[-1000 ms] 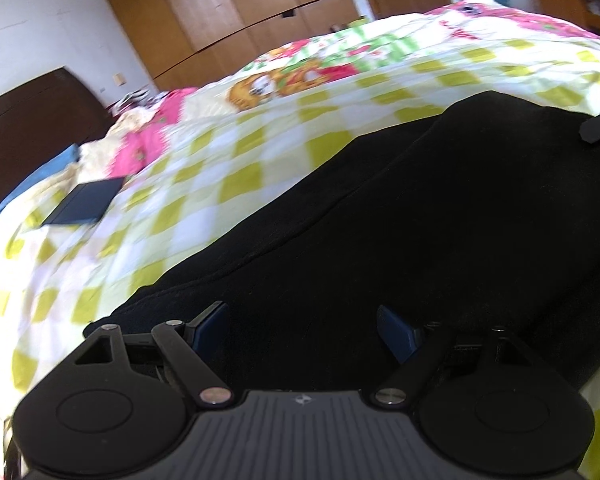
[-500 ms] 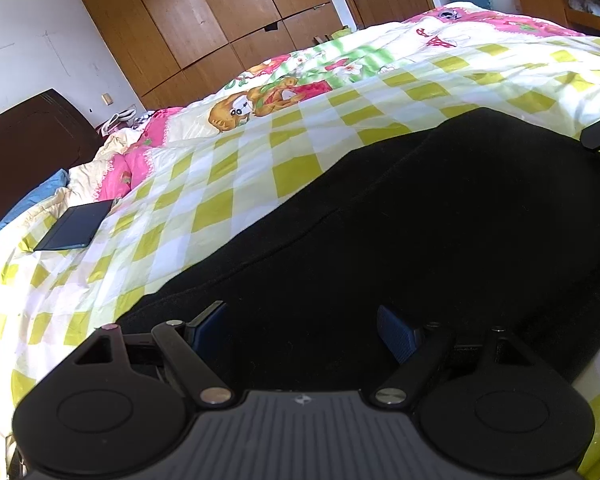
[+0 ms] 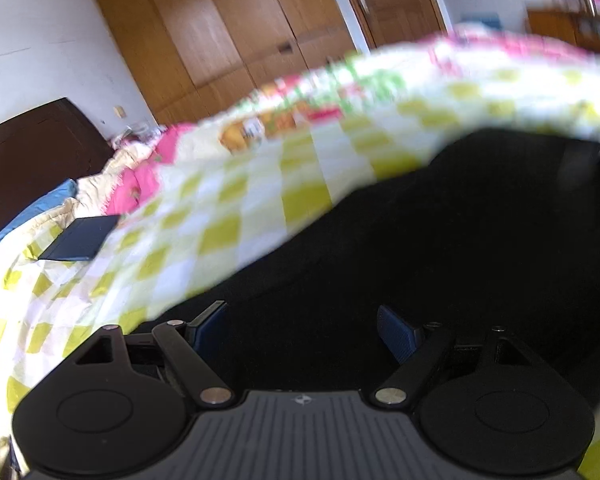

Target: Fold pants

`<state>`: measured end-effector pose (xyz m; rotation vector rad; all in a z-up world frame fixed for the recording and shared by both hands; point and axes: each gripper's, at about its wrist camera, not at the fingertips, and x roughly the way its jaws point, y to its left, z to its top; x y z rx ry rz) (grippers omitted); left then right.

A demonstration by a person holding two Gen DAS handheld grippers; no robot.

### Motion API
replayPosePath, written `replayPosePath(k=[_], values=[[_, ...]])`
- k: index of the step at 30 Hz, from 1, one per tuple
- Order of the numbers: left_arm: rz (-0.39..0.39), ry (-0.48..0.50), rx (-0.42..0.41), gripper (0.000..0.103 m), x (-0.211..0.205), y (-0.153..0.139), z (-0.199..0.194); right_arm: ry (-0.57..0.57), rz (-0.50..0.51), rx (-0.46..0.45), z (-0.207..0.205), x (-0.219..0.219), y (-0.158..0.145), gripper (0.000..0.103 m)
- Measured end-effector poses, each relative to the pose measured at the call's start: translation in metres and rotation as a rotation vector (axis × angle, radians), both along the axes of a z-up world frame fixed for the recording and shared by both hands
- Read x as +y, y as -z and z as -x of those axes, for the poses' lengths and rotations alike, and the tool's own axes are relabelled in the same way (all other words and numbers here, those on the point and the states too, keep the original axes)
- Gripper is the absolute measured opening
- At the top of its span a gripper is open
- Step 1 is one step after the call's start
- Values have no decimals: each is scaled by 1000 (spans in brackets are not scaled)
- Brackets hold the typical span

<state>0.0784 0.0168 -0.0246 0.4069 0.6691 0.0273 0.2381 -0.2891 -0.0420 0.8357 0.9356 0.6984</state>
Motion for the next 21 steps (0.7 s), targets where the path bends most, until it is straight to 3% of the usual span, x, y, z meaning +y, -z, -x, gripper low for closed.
replayPosePath(k=[1, 5, 7, 9, 11, 13, 16, 19, 21], values=[[4, 9, 16, 95, 0, 6, -1, 2, 25, -13, 4, 1, -7, 12], [14, -2, -78, 95, 3, 0, 19, 25, 122, -15, 6, 7, -26, 12], [40, -9, -21, 95, 12, 11, 18, 13, 167, -35, 4, 20, -43, 12], [77, -24, -44, 95, 23, 5, 29, -16, 236, -91, 5, 43, -71, 12], [90, -56, -69, 95, 35, -2, 41, -44, 293, -122, 3, 70, -98, 12], [115, -84, -27, 95, 51, 3, 47, -97, 336, -172, 4, 105, -122, 13], [224, -140, -55, 96, 77, 1, 57, -178, 426, -229, 7, 166, -148, 13], [231, -200, -127, 95, 94, -10, 67, -260, 498, -263, 13, 228, -153, 13], [230, -210, -106, 95, 105, -5, 70, -318, 563, -286, 20, 267, -144, 13]])
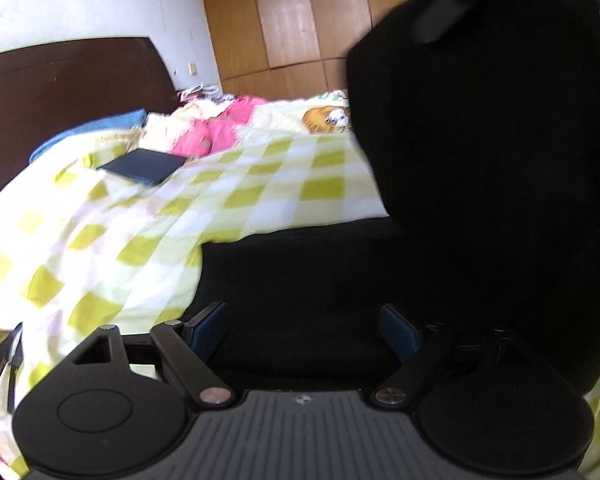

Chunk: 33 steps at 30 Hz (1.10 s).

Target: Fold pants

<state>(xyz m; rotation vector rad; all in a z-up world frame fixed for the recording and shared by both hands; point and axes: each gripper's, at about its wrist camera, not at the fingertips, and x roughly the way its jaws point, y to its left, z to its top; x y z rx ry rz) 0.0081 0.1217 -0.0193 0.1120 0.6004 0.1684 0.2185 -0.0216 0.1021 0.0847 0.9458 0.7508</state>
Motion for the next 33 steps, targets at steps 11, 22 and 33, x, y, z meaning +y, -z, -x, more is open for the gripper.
replayPosePath(k=[11, 22, 33], values=[[62, 25, 1, 98, 36, 15, 23, -117, 88, 96, 28, 111, 84, 37], [173, -31, 78, 101, 64, 25, 80, -163, -66, 193, 29, 70, 78, 43], [274, 45, -14, 101, 69, -19, 98, -134, 38, 43, 44, -3, 73, 45]])
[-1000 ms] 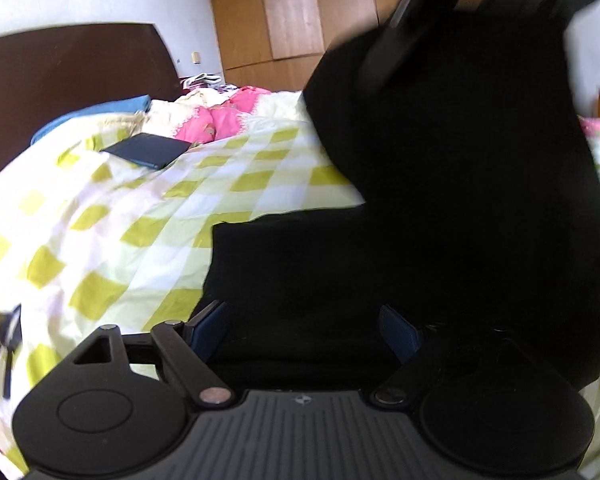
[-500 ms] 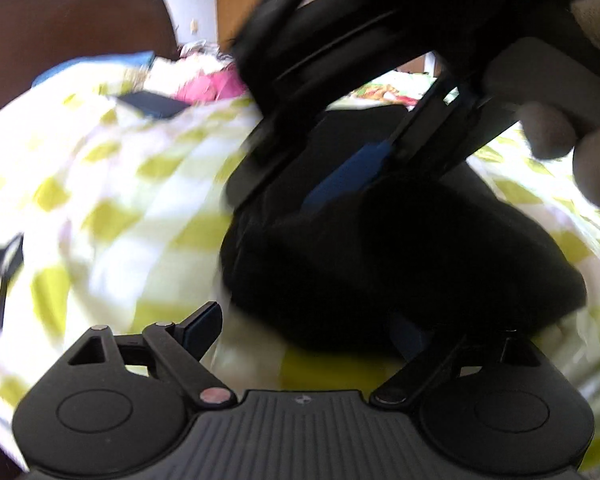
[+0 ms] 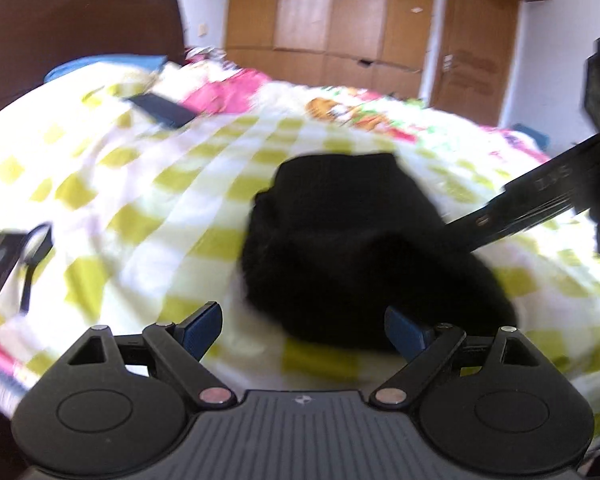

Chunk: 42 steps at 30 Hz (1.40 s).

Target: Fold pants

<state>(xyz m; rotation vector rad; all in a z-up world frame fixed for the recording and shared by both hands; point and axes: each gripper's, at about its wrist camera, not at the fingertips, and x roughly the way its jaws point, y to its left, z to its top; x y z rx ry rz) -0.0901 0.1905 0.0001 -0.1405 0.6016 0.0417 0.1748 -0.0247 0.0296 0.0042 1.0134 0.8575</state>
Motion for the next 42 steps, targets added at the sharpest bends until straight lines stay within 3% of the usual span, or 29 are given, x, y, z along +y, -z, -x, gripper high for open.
replayPosePath(k=[3, 4, 6, 9, 11, 14, 19, 22, 25, 28, 33, 37, 39, 42], values=[[-10, 12, -7, 101, -4, -7, -1, -32, -26, -61, -14, 14, -14, 46], [-8, 10, -5, 101, -6, -8, -1, -54, -40, -65, -20, 23, -18, 51], [29, -3, 9, 101, -10, -9, -6, -119, -44, -96, -34, 45, -25, 54], [23, -28, 2, 101, -23, -9, -8, -275, 39, -261, -48, 85, -29, 56], [-21, -45, 8, 101, -30, -4, -20, -356, 81, -295, -62, 105, -29, 56], [-6, -60, 23, 95, -28, 5, -38, -491, 126, -297, -85, 126, -24, 60], [63, -73, 41, 81, -21, 8, -46, -623, 179, -122, -125, 148, 11, 67], [65, -72, 43, 69, -21, 7, -46, -629, 143, -9, -147, 151, 26, 69], [58, -63, 50, 63, -23, 7, -46, -620, 108, 91, -149, 150, 35, 31], [59, -67, 58, 55, -22, 6, -46, -595, 82, 51, -134, 136, 22, 15], [78, -70, -16, 40, -22, -15, -41, -433, -64, 16, -138, 88, -24, 11], [69, -77, -101, 37, -17, -36, -38, -358, -134, -39, -144, 75, -51, 11], [67, -100, -126, 37, -8, -40, -38, -353, -133, -64, -147, 88, -52, 11], [98, -167, -105, 37, 13, -25, -40, -339, -130, -38, -152, 121, -29, 11]])
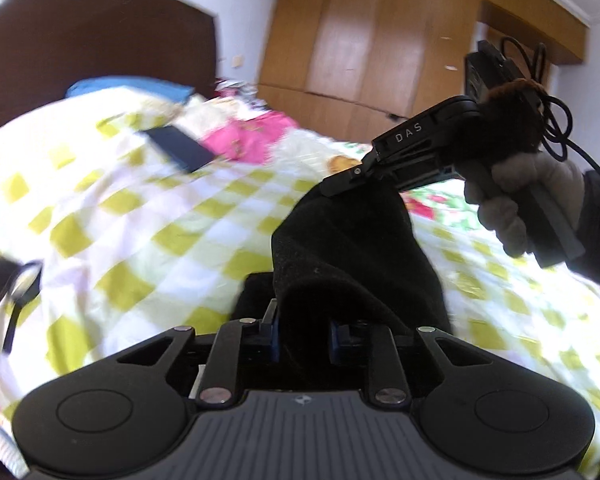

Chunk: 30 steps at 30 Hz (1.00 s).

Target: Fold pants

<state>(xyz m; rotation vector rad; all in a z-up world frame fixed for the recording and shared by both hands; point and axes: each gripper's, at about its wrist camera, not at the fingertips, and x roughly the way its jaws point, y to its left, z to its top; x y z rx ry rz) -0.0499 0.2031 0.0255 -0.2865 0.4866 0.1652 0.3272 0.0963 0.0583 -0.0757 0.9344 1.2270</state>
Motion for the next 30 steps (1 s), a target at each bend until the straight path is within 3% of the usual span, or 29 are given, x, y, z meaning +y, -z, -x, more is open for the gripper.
replayPosePath(k=[4, 6, 8, 9, 11, 14, 17, 21, 24, 26, 27, 30], values=[[62, -71, 90, 37, 21, 40, -3, -37, 93, -57, 5, 52, 64, 15], [42, -73, 113, 41, 21, 50, -2, -11, 124, -33, 0, 58, 92, 25], [17, -52, 121, 45, 21, 50, 1, 25, 100, 39, -15, 50, 101, 54], [12, -37, 122, 46, 21, 48, 4, 56, 91, 91, -23, 44, 99, 56], [-4, -11, 136, 48, 23, 44, 12, 102, 20, 129, -35, 21, 76, 55], [-56, -34, 164, 48, 29, 33, 30, 187, -71, 31, -41, -25, 30, 55], [-75, -87, 142, 48, 41, 13, 39, 274, -70, -55, -38, -73, 6, 57], [-132, -34, 34, 54, 32, -17, 17, 313, 13, -50, -26, -111, 23, 57], [-193, 48, 25, 55, 8, -12, -16, 323, 3, 4, -17, -120, 42, 57], [-235, 74, 45, 55, -4, 0, -34, 306, -45, 19, -11, -113, 50, 56], [-219, 82, 59, 55, -5, 9, -42, 284, -49, 12, -8, -105, 54, 53], [-205, 74, 149, 58, -3, 41, -55, 324, 77, -106, -8, -79, 79, 48]])
